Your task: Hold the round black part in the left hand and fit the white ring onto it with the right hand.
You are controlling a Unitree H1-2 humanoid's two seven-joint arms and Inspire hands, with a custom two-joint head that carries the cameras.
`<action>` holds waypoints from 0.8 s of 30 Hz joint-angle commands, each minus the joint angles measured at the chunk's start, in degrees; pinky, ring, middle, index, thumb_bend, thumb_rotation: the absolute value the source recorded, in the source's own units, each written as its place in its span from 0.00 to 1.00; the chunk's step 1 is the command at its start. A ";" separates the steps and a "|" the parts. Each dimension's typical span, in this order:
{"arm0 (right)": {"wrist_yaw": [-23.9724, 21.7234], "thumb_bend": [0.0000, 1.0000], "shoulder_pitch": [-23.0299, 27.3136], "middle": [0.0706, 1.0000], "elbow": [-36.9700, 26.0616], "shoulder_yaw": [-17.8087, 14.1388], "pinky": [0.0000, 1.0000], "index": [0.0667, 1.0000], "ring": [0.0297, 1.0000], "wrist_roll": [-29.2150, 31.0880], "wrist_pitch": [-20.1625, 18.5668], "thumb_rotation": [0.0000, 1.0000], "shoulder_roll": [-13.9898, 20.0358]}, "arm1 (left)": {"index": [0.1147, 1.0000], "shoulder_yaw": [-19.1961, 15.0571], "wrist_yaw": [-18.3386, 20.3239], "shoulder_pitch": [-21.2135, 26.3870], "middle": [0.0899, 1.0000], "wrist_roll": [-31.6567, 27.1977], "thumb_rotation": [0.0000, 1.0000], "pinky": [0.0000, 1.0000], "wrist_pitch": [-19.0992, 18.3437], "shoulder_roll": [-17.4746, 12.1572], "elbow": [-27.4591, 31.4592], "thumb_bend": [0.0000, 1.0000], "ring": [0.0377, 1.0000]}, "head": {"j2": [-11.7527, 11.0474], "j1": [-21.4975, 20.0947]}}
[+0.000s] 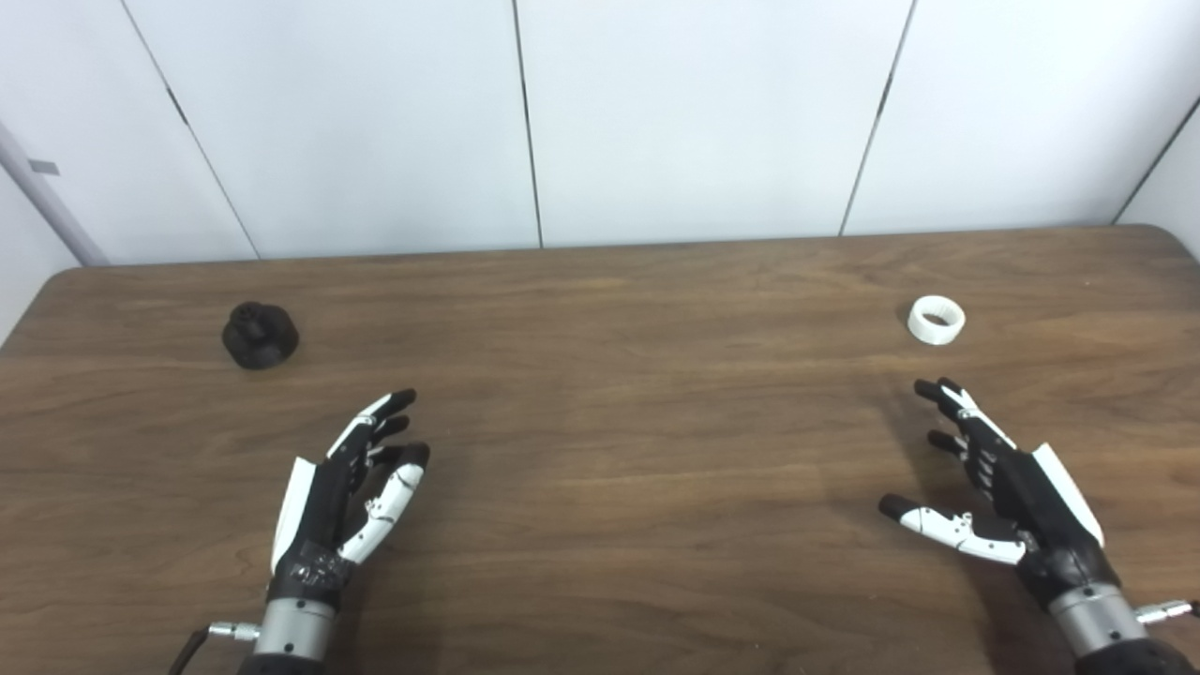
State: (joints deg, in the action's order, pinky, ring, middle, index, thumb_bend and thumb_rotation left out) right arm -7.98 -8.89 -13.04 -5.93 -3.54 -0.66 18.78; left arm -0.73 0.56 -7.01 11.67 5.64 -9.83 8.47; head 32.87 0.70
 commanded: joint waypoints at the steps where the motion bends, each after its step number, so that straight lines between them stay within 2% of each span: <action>1: 0.09 0.49 0.30 1.00 -0.54 -0.28 0.91 0.90 0.99 0.16 0.92 0.18 0.48 | 0.83 0.34 -0.38 0.76 0.87 1.32 0.56 0.74 1.02 -0.39 -0.57 0.51 0.84 | -0.01 0.04; 3: 0.11 0.49 0.30 1.00 -0.58 -0.19 0.91 0.90 0.99 0.01 0.85 0.18 0.45 | 0.82 0.13 -0.79 0.77 0.87 0.97 0.52 0.74 1.50 -0.14 -0.86 0.53 0.83 | -0.20 0.01; 5: 0.12 0.48 0.34 1.00 -0.51 -0.13 0.91 0.90 0.99 -0.12 0.78 0.18 0.44 | 0.81 -0.19 -1.23 0.74 0.86 0.23 0.40 0.74 2.25 0.31 -1.02 0.58 0.83 | -0.34 0.14; 8: 0.11 0.48 0.53 1.00 0.10 -0.14 0.90 0.90 0.99 -0.02 1.33 0.18 0.45 | 0.79 -1.10 -2.86 0.39 0.86 -0.52 0.35 0.76 4.06 1.64 -0.46 0.63 0.83 | -0.76 0.94; 10: 0.25 0.48 0.78 1.00 0.82 -0.24 0.91 0.90 0.98 0.18 2.07 0.16 0.31 | 0.78 -2.20 -5.25 0.47 0.86 0.39 0.30 0.74 7.18 2.53 -0.52 0.64 0.82 | -1.15 1.78; 13: 0.15 0.48 1.14 1.00 1.64 -0.24 0.92 0.90 0.99 0.48 3.00 0.15 0.33 | 0.77 -5.24 -9.88 1.05 0.89 0.88 0.22 0.78 12.05 4.74 -0.73 0.67 0.87 | -1.55 2.43; 16: 0.00 0.46 1.37 1.00 2.02 -0.12 0.93 0.91 0.99 0.59 3.22 0.13 0.40 | 0.77 -9.35 -17.11 2.32 0.95 5.06 0.19 0.89 16.48 7.09 -1.61 0.68 0.96 | -2.00 2.58; 18: 0.00 0.45 1.45 1.00 2.09 -0.04 0.94 0.91 1.00 0.60 3.13 0.12 0.34 | 0.77 -11.81 -20.95 3.18 0.97 7.36 0.19 0.94 17.69 8.15 -2.00 0.67 0.98 | -2.26 2.56; 20: 0.16 0.45 1.50 1.00 2.06 0.05 0.93 0.91 1.00 0.12 2.98 0.11 0.35 | 0.79 -13.42 -22.95 3.64 0.99 8.69 0.21 0.99 18.17 8.60 -1.67 0.64 1.00 | -2.39 2.63; 24: 0.20 0.45 1.58 1.00 2.50 -0.06 0.93 0.91 0.99 0.22 3.51 0.09 0.46 | 0.80 -15.62 -26.22 5.23 1.00 10.52 0.16 1.00 19.59 7.48 -2.24 0.60 1.00 | -2.59 3.67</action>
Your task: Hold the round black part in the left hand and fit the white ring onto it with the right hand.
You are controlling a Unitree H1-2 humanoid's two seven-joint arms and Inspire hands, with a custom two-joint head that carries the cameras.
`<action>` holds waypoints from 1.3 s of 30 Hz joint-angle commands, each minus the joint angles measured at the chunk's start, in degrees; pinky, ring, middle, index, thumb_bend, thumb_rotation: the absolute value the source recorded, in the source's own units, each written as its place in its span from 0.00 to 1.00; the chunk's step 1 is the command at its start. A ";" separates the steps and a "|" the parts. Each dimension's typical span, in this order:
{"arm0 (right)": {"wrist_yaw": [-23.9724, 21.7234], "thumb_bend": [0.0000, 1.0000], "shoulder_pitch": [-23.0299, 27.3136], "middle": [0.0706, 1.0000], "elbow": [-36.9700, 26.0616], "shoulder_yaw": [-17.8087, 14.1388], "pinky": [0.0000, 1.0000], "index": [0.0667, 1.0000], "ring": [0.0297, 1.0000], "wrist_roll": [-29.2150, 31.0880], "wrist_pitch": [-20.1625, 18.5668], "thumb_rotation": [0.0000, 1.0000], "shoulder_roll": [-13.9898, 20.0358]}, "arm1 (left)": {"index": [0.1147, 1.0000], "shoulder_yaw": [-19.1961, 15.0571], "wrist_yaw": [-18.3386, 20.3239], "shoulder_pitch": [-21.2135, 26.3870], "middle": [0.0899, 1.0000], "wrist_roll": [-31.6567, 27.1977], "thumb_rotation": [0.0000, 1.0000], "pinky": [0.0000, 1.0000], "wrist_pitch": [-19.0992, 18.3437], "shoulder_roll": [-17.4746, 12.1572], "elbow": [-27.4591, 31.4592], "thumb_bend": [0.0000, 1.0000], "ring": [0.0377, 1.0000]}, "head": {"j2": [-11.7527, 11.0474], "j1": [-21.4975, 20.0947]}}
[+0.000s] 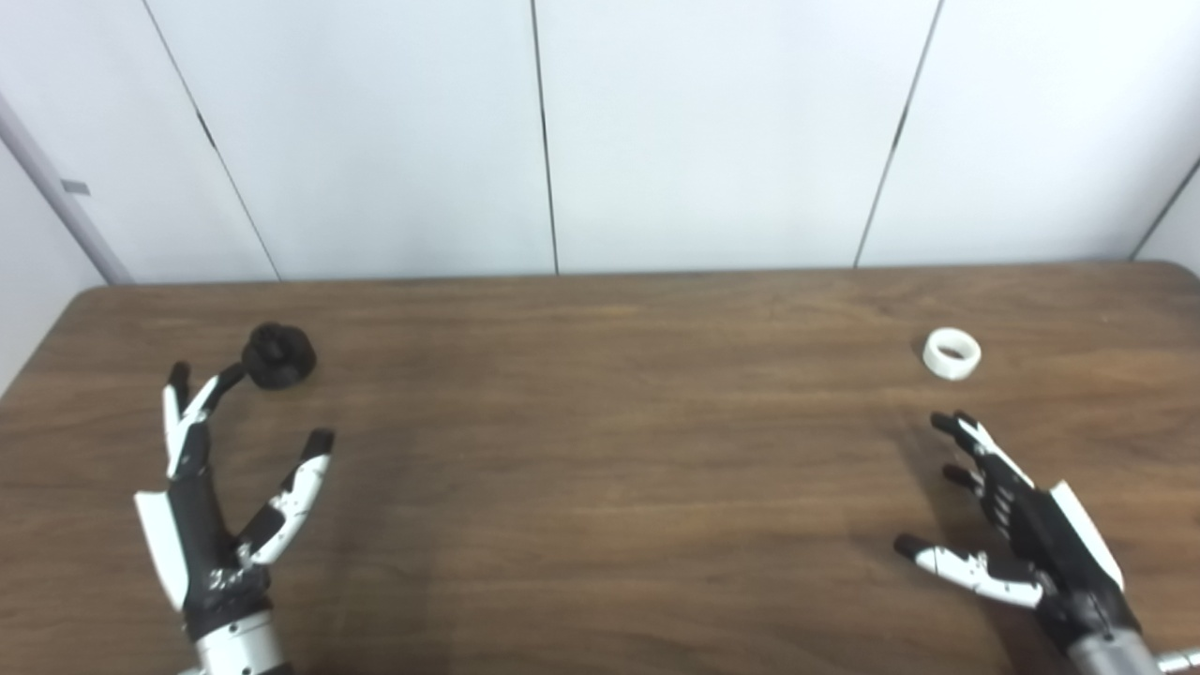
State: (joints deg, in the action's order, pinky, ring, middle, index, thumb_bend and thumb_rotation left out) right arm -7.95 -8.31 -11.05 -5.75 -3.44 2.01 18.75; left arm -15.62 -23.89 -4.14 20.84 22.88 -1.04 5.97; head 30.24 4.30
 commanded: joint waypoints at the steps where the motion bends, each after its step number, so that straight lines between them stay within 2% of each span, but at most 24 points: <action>1: 0.14 0.45 1.04 1.00 0.66 -0.31 0.94 0.90 0.99 0.32 1.16 0.08 0.51 | 0.80 -1.24 -2.37 2.85 1.00 1.92 0.17 1.00 2.51 -1.86 -0.14 0.61 1.00 | 0.04 0.19; 3: 0.09 0.45 1.19 1.00 1.14 -0.54 0.94 0.90 0.99 0.74 1.66 0.07 0.65 | 0.80 -2.06 -2.93 3.77 1.00 2.67 0.18 1.00 1.75 -2.75 -0.66 0.62 1.00 | -0.19 1.61; 8: -0.07 0.45 1.68 1.00 2.43 -1.16 0.95 0.90 0.99 1.24 2.47 0.05 1.40 | 0.85 -3.84 -3.59 6.40 1.00 3.52 0.27 1.00 -2.95 -4.57 -2.15 0.75 1.00 | -0.62 5.53; 12: -0.44 0.42 1.78 1.00 2.55 -1.60 0.94 0.91 1.00 1.35 0.95 0.04 2.31 | 0.92 -4.48 -2.36 8.69 1.00 2.94 0.35 1.00 -11.30 -5.51 -3.31 0.85 1.00 | -0.81 8.69; 16: -0.79 0.41 1.97 1.00 2.99 -2.14 0.96 0.91 1.00 2.27 0.34 0.07 3.10 | 0.98 -4.35 -1.97 10.80 1.00 2.16 0.39 1.00 -16.28 -6.74 -5.60 0.93 1.00 | -0.61 11.24; 22: -1.41 0.41 2.07 1.00 2.91 -3.23 0.97 0.92 1.00 4.54 -1.59 0.09 3.76 | 1.00 -2.72 3.29 13.64 1.00 0.27 0.40 1.00 -27.75 -9.26 -6.96 1.00 1.00 | -0.18 15.07; 27: -2.67 0.39 2.43 1.00 4.32 -3.91 0.99 0.94 1.00 7.10 -0.71 0.08 4.37 | 1.00 0.54 7.89 14.57 1.00 0.66 0.42 1.00 -37.38 -10.66 -6.54 1.00 1.00 | -0.55 18.02; 32: -3.88 0.41 2.96 1.00 6.93 -4.21 0.99 0.94 1.00 8.42 2.11 0.13 5.35 | 1.00 3.11 9.28 15.60 1.00 1.22 0.42 1.00 -42.22 -11.17 -7.22 1.00 1.00 | -1.03 20.09; 35: -4.23 0.39 3.16 1.00 7.46 -4.14 0.98 0.94 1.00 8.77 3.11 0.11 5.74 | 1.00 4.24 9.37 16.75 1.00 1.62 0.41 1.00 -44.00 -11.75 -8.66 1.00 1.00 | -1.55 21.11; 36: -3.52 0.38 3.34 1.00 7.78 -3.92 0.97 0.93 1.00 7.09 3.50 0.11 5.91 | 1.00 4.70 9.31 17.21 1.00 1.88 0.41 1.00 -44.34 -12.14 -9.39 1.00 1.00 | -1.68 21.36; 37: -2.83 0.42 3.55 0.99 8.13 -3.70 0.91 0.90 0.98 5.26 4.08 0.22 6.10 | 1.00 5.07 9.21 17.76 1.00 2.15 0.42 1.00 -44.81 -12.54 -10.23 1.00 1.00 | -1.78 21.60; 39: -2.19 0.45 3.84 0.97 8.56 -3.60 0.85 0.86 0.96 3.44 4.32 0.30 6.21 | 1.00 5.62 9.20 18.79 1.00 2.51 0.43 1.00 -45.46 -13.18 -11.76 1.00 1.00 | -2.09 22.07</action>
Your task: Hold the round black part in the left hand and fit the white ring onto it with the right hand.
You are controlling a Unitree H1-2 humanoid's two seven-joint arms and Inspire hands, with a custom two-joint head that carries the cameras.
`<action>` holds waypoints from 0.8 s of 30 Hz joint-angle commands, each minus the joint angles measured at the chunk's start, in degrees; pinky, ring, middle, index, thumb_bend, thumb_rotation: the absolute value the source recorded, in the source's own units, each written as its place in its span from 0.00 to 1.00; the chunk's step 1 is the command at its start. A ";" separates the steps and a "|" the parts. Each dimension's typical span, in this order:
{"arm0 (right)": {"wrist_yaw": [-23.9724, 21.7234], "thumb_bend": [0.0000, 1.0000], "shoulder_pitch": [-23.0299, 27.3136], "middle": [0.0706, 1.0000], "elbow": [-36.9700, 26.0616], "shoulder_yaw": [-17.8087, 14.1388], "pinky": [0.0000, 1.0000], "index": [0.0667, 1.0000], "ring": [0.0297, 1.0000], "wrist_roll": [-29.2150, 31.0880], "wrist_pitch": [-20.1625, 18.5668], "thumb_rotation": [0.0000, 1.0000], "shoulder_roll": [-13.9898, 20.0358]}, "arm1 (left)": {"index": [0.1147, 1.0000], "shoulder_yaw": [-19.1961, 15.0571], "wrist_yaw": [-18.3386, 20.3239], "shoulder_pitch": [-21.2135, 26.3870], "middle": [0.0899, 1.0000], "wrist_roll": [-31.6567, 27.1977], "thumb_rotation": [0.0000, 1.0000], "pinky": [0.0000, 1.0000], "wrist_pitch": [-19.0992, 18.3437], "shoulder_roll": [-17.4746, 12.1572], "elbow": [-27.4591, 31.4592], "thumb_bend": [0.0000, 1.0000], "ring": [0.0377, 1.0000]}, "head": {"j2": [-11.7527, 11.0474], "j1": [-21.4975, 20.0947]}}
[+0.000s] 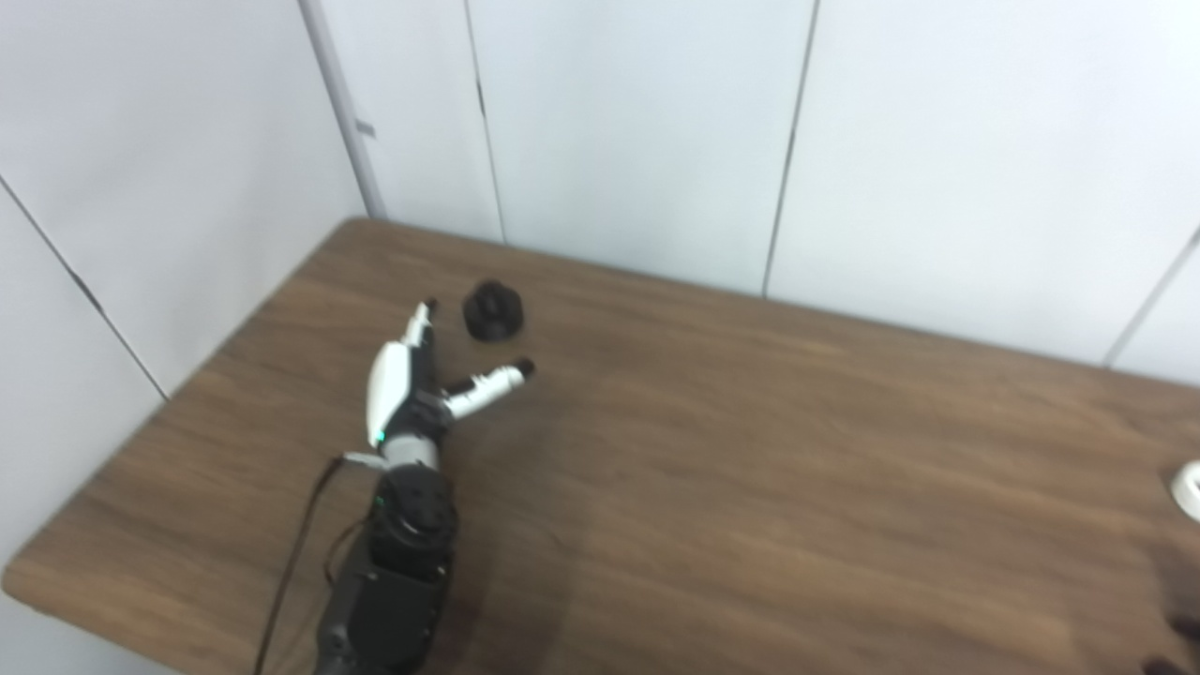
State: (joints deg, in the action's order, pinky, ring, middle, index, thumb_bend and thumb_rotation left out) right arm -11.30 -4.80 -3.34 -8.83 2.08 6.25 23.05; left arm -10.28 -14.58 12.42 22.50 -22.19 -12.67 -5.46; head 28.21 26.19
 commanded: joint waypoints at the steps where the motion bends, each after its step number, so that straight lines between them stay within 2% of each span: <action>1: 1.12 0.47 0.42 0.97 1.07 -0.58 0.84 0.85 0.95 -2.25 0.18 0.33 1.93 | 1.00 0.63 -0.13 2.78 1.00 1.15 0.43 1.00 -0.75 -1.95 -1.10 1.00 1.00 | -0.15 0.28; 6: 1.09 0.47 0.78 0.97 2.09 -0.68 0.83 0.84 0.95 -2.96 0.85 0.35 1.90 | 1.00 1.85 -0.61 5.15 1.00 1.51 0.41 1.00 -1.61 -3.24 -4.14 1.00 1.00 | -1.21 1.06; 11: 0.79 0.46 1.43 0.98 3.56 -0.79 0.87 0.85 0.97 -2.03 1.70 0.37 1.86 | 1.00 2.56 -1.42 6.58 1.00 1.72 0.42 1.00 -2.21 -3.59 -5.89 1.00 1.00 | -1.88 1.96; 19: 0.77 0.42 1.81 0.98 4.61 -0.75 0.87 0.85 0.96 -2.36 2.35 0.29 2.30 | 1.00 2.79 -2.19 7.64 1.00 1.79 0.42 1.00 -3.12 -4.18 -7.57 1.00 1.00 | -2.50 2.78; 22: 0.92 0.45 1.78 0.97 4.73 -0.69 0.85 0.84 0.96 -3.03 2.39 0.34 2.57 | 1.00 3.06 -1.69 8.11 1.00 2.34 0.41 1.00 -4.17 -4.79 -8.04 1.00 1.00 | -2.60 3.09; 24: 0.87 0.45 1.73 0.97 4.63 -0.74 0.85 0.84 0.96 -2.90 2.17 0.34 2.56 | 1.00 3.07 -1.31 8.42 1.00 2.34 0.38 1.00 -4.37 -5.20 -8.59 1.00 1.00 | -2.56 3.08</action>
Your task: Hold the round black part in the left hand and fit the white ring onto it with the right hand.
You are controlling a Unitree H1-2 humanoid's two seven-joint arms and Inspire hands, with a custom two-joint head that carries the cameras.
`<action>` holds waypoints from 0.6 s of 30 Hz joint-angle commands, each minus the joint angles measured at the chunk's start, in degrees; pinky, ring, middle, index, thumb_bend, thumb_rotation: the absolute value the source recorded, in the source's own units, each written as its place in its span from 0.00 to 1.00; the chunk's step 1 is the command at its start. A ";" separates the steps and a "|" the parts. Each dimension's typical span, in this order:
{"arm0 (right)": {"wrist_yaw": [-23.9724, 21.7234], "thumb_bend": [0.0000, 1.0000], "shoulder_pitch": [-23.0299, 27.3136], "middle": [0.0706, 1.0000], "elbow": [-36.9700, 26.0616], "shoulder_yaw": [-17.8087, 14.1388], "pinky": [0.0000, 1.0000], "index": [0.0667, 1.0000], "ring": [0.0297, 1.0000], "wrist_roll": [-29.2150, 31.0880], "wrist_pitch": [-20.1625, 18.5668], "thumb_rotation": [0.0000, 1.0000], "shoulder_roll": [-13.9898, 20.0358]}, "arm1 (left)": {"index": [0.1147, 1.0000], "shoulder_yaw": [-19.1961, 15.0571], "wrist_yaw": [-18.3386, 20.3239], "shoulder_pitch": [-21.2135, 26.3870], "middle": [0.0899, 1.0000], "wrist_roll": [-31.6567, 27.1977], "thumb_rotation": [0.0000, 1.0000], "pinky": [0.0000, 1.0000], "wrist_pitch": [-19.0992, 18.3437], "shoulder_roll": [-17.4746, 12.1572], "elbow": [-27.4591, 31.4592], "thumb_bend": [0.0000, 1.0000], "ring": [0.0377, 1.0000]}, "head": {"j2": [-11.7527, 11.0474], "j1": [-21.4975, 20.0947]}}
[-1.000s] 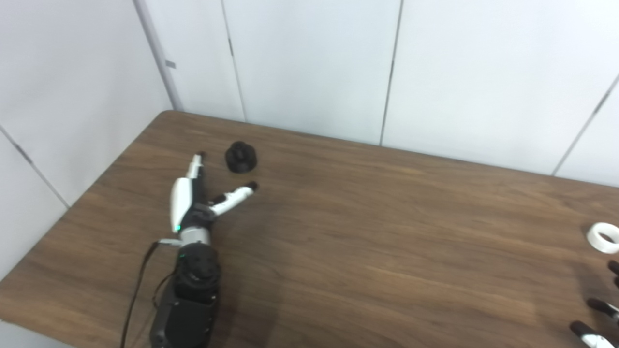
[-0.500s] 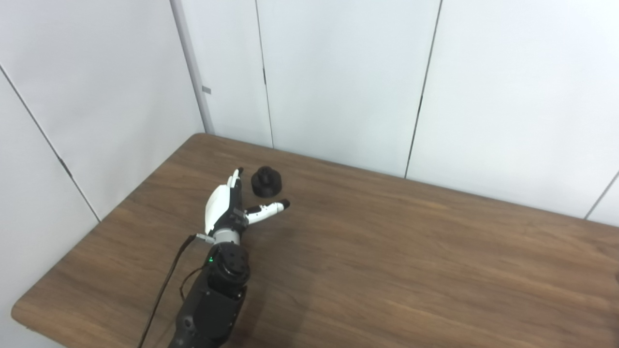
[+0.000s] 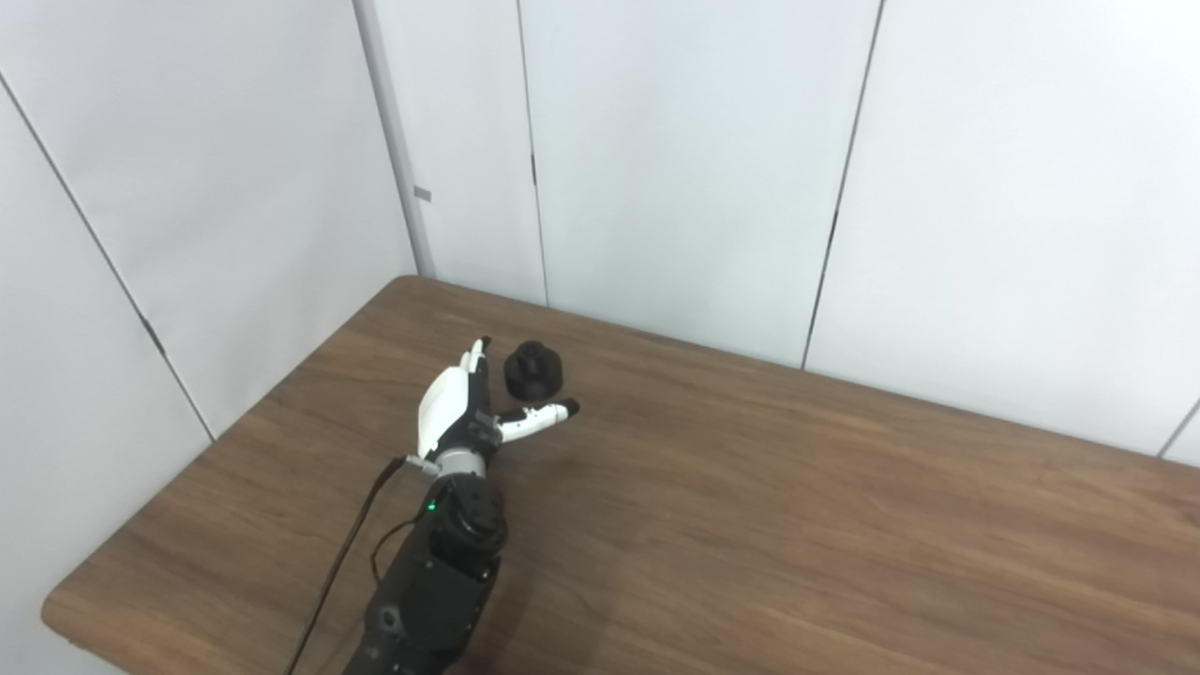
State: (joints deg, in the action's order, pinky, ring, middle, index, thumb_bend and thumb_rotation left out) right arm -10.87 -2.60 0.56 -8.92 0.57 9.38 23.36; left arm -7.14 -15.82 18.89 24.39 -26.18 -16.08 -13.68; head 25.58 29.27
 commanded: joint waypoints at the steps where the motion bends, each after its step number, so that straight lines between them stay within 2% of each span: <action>1: 0.37 0.45 -0.50 0.97 0.56 -0.67 0.86 0.85 0.97 -1.23 -1.20 0.33 2.23 | 1.00 -0.04 0.13 2.07 1.00 0.54 0.37 1.00 -0.47 -1.97 -0.63 1.00 1.00 | 0.08 0.00; 7: 0.26 0.47 -0.65 0.98 0.31 -0.70 0.88 0.85 0.97 -0.96 -1.19 0.37 2.17 | 0.99 0.39 2.44 2.80 1.00 2.23 0.27 1.00 -0.73 -3.09 -2.39 1.00 1.00 | 0.04 0.00; 11: 0.40 0.47 -0.73 0.97 0.09 -0.75 0.88 0.84 0.97 -1.15 -1.38 0.35 2.15 | 0.97 -0.07 4.11 4.33 1.00 3.83 0.25 1.00 -0.71 -3.82 -5.65 1.00 1.00 | 0.01 0.05; 18: 0.40 0.46 -0.97 0.96 -0.12 -0.83 0.86 0.83 0.95 -1.18 -1.66 0.33 2.15 | 0.95 0.41 7.93 7.18 1.00 6.49 0.25 1.00 -0.74 -6.74 -11.42 1.00 1.00 | 0.22 -0.16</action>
State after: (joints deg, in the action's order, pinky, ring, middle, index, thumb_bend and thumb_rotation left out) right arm -10.87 -2.74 0.29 -8.94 0.39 9.27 23.38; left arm -6.70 -9.28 24.62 30.05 -26.33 -21.01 -24.45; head 25.75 29.09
